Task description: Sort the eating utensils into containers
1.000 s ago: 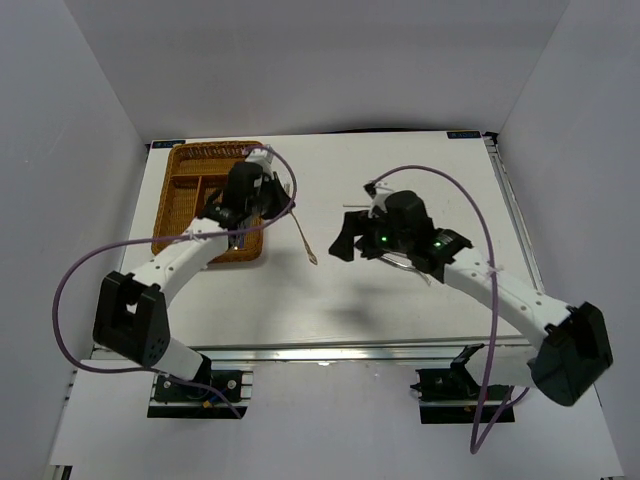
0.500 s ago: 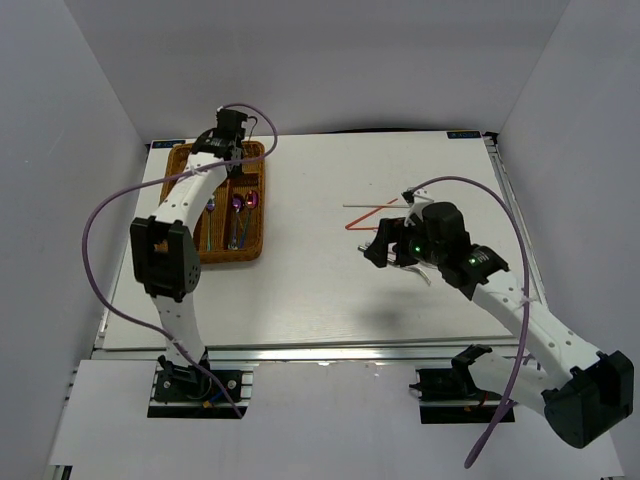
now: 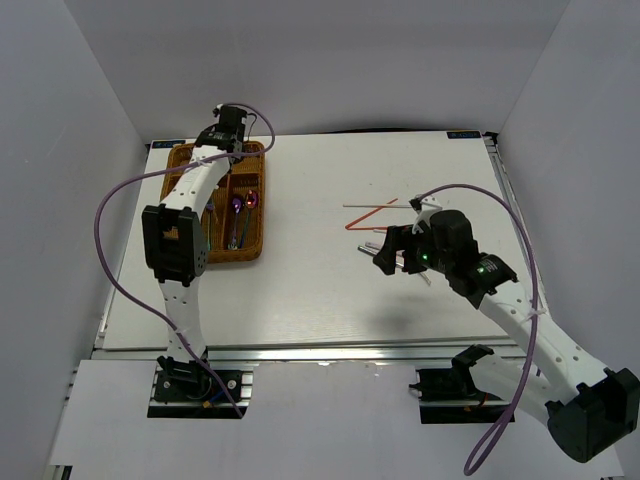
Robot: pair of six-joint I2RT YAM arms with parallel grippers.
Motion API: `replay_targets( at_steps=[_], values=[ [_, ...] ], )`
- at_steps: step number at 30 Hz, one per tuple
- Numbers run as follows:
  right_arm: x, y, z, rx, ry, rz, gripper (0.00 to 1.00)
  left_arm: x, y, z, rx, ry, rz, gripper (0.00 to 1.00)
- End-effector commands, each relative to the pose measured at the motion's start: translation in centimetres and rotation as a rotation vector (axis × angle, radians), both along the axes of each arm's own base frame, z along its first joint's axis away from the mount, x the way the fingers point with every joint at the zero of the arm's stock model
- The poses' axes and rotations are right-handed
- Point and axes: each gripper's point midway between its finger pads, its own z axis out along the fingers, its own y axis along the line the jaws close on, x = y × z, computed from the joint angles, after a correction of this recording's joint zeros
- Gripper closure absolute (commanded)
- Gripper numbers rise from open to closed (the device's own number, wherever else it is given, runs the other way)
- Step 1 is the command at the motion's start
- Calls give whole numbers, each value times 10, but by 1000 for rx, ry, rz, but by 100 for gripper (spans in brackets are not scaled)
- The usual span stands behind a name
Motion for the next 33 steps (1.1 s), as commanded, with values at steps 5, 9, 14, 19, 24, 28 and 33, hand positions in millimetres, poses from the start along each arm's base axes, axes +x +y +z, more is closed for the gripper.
replay_targets(
  at_steps=[5,9,14,19,24,28,33],
  values=[
    [-2,-4,-8,-21,-2,7,11,2,13,-7,55,8,-27,100],
    [-2,-1,-6,-10,-1,18,11,-2,13,-35,43,71,-37,100],
    [-3,2,-2,6,-1,25,11,-4,5,-54,-5,83,-60,65],
    [-2,3,0,20,-3,21,11,-8,3,-45,-36,32,-57,48],
    [2,1,-8,6,21,-13,11,-16,8,-10,-44,-72,-1,36],
    [13,-13,-34,-105,85,-87,11,-43,11,57,-141,-288,87,2],
    [23,-20,-55,-210,122,-90,11,-108,17,114,-306,-531,197,2]
  ],
)
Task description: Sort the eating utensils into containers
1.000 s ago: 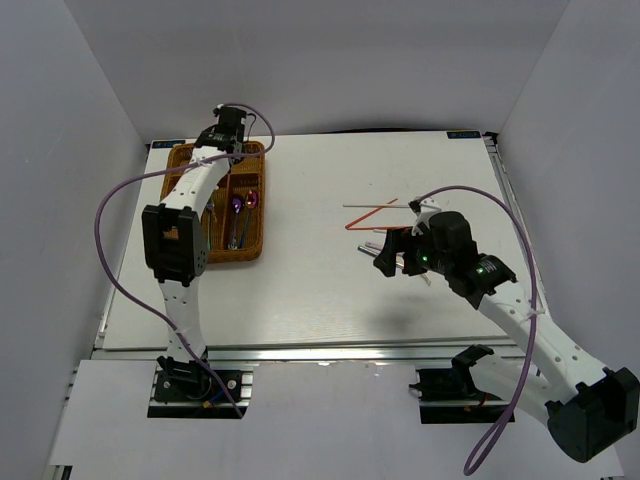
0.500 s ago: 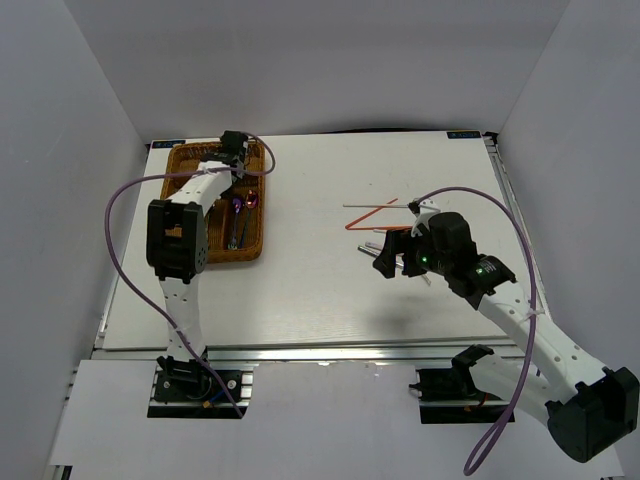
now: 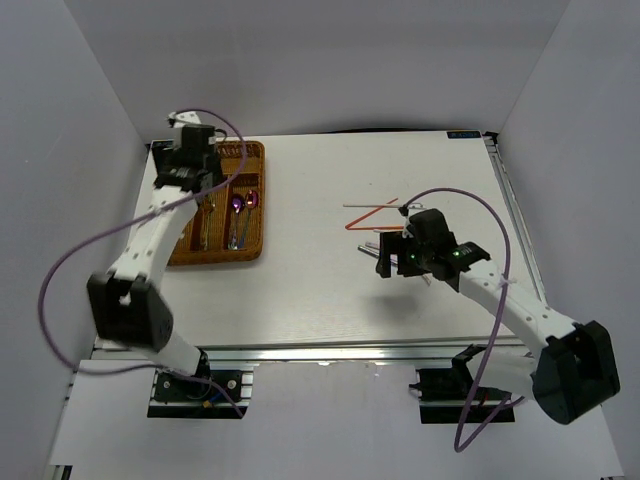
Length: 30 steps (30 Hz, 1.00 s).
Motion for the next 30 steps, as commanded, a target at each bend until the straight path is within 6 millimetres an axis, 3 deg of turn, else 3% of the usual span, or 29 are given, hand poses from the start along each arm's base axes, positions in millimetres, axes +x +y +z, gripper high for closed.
replay_targets(
  at_steps=[1,2,3,4,7,8,10,11,16,20,26,30],
  values=[
    [15,-7,-2,-83,-18,7,11,-53,11,48,-129,-234,124,2],
    [16,-10,-7,-109,-8,7,12,-74,14,67,-151,-300,119,2],
    [18,-14,-10,-143,2,1,15,-85,14,67,-161,-314,114,2],
    [24,-20,-17,-194,13,-3,21,-105,14,58,-179,-325,100,2],
    [30,-31,-32,-296,61,-14,31,-124,6,36,-238,-332,48,2],
    [34,-32,-33,-321,53,15,38,-134,3,3,-248,-279,33,2],
    [44,-29,-38,-355,62,43,45,-145,-4,-9,-283,-294,-13,2],
    [47,-29,-38,-373,58,65,51,-152,-9,-32,-302,-245,-36,2],
    [65,-27,-54,-439,72,102,54,-151,-26,-30,-354,-243,-128,2],
    [67,-26,-69,-465,107,135,55,-149,-52,-38,-421,-210,-235,2],
    [78,-22,-86,-486,98,170,59,-151,-63,-36,-434,-212,-287,2],
    [73,-17,-105,-482,146,209,74,-150,-69,-38,-439,-195,-309,2]
  ],
)
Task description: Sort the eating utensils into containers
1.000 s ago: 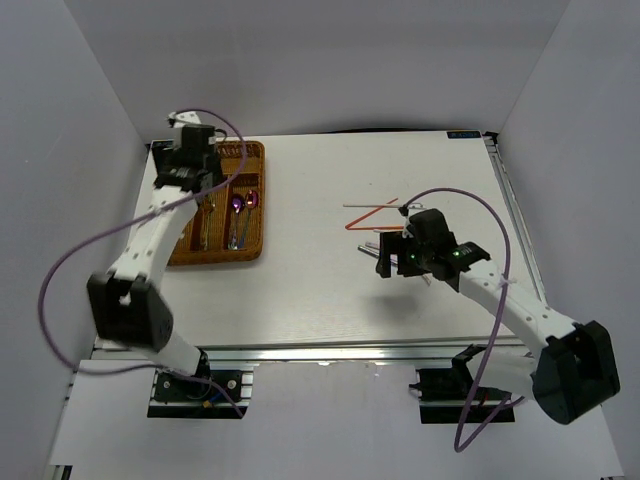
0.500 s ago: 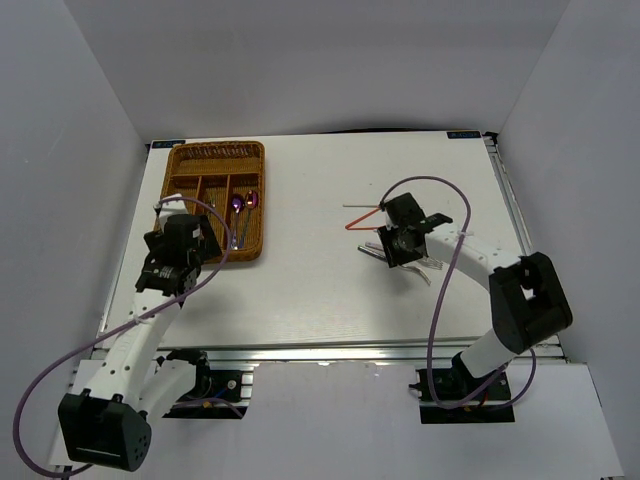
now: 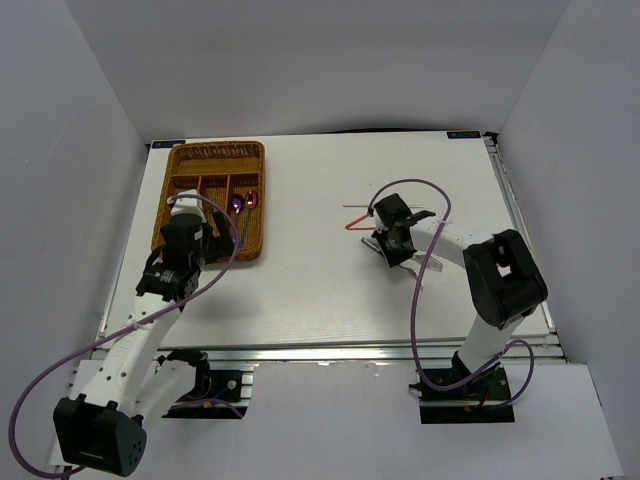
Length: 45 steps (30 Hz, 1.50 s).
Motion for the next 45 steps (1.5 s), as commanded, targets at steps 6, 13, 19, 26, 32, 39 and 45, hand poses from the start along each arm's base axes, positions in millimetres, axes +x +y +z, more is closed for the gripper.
replay_targets(
  at_steps=[6,13,19,26,32,39,45],
  values=[
    [-14,32,-15,35,31,126,98,1,-9,16,-23,-57,-35,2],
    [-32,112,28,406,28,207,100,-3,-62,36,-306,-126,-201,2],
    [-58,180,120,938,114,154,100,-11,-150,85,-710,-238,-566,2],
    [-94,210,203,1283,177,290,100,-9,-173,85,-728,-208,-619,2],
    [-116,222,243,1374,182,391,100,-10,-190,90,-795,-223,-685,3],
    [-128,235,257,1424,221,446,100,-8,-211,91,-864,-216,-745,60],
    [-114,217,246,1412,170,363,11,35,-182,88,-514,-179,-583,100]
  ],
)
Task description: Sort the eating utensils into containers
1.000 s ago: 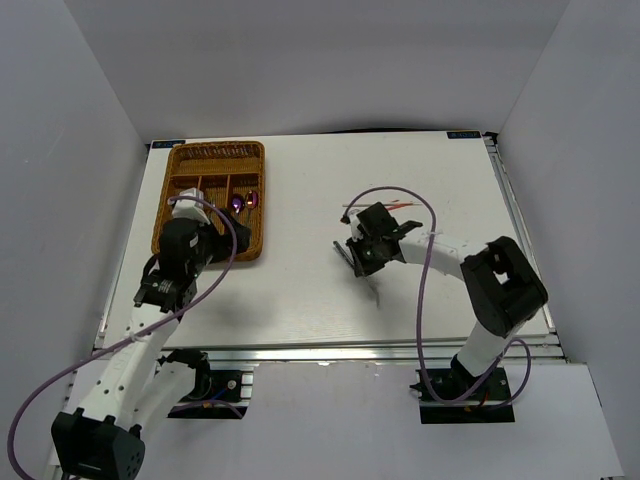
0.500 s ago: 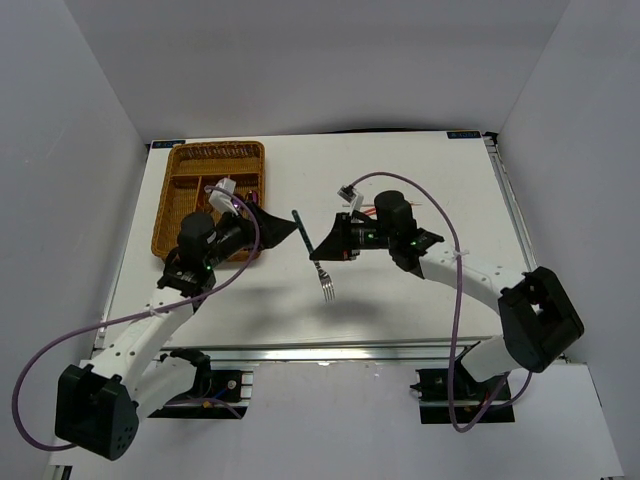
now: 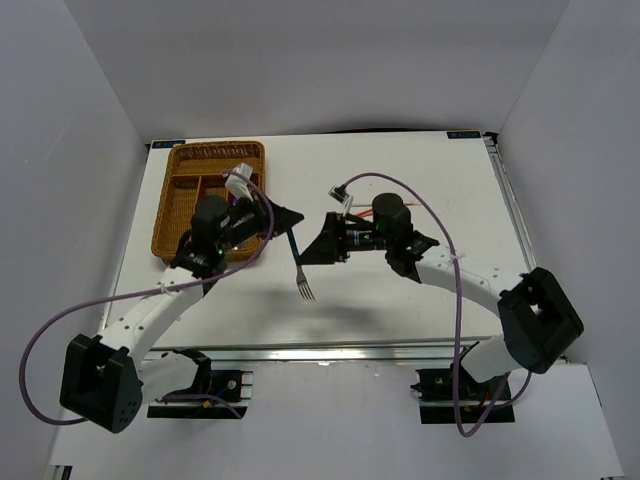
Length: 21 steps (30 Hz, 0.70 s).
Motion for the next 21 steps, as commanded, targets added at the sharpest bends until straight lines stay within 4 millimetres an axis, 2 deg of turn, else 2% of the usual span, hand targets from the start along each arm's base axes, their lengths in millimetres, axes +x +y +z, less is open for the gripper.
replay_targets(
  at_steps=[1,2,3,4,5,6,7,8,9,10,11,12,13,14,15,16,18,19,21],
  values=[
    [12,-26,22,53,-94,-79,10,44,41,-18,359,10,212,100],
    [23,-37,0,-47,-45,-171,11,56,87,-49,618,86,380,100],
    [31,-48,-12,-109,-44,-233,11,65,110,-52,738,112,463,100],
    [40,-64,-14,-156,-101,-302,11,82,129,-27,815,96,563,100],
    [50,-78,-25,-220,-108,-386,11,85,152,-56,1012,187,585,100],
    [47,-90,-37,-277,-88,-404,11,94,193,-49,1148,218,749,100],
    [50,-102,-30,-280,-133,-434,11,107,210,-27,1188,213,836,100],
    [48,-110,-34,-302,-135,-440,11,115,227,-45,1320,279,838,100],
    [43,-118,-39,-338,-125,-442,11,121,260,-39,1389,328,934,100],
    [43,-126,-32,-345,-157,-469,11,138,272,-13,1372,314,1005,100],
    [43,-132,-31,-365,-193,-473,11,151,280,-31,1447,369,975,100],
    [39,-138,-26,-371,-216,-481,11,161,296,-28,1457,385,998,100],
    [35,-145,-31,-408,-210,-487,11,179,297,-5,1433,342,1003,100],
    [32,-149,-32,-420,-225,-483,11,189,302,-2,1445,338,1013,100],
    [27,-151,-37,-430,-218,-477,11,201,310,-15,1492,365,1012,100],
    [20,-154,-35,-420,-228,-472,11,209,319,1,1527,338,1051,100],
    [11,-158,-42,-413,-226,-465,11,218,332,-4,1570,342,1089,100],
    [8,-157,-45,-408,-220,-459,11,225,336,2,1574,316,1134,100],
    [2,-156,-50,-389,-203,-445,11,229,339,-16,1616,313,1121,100]
  ],
)
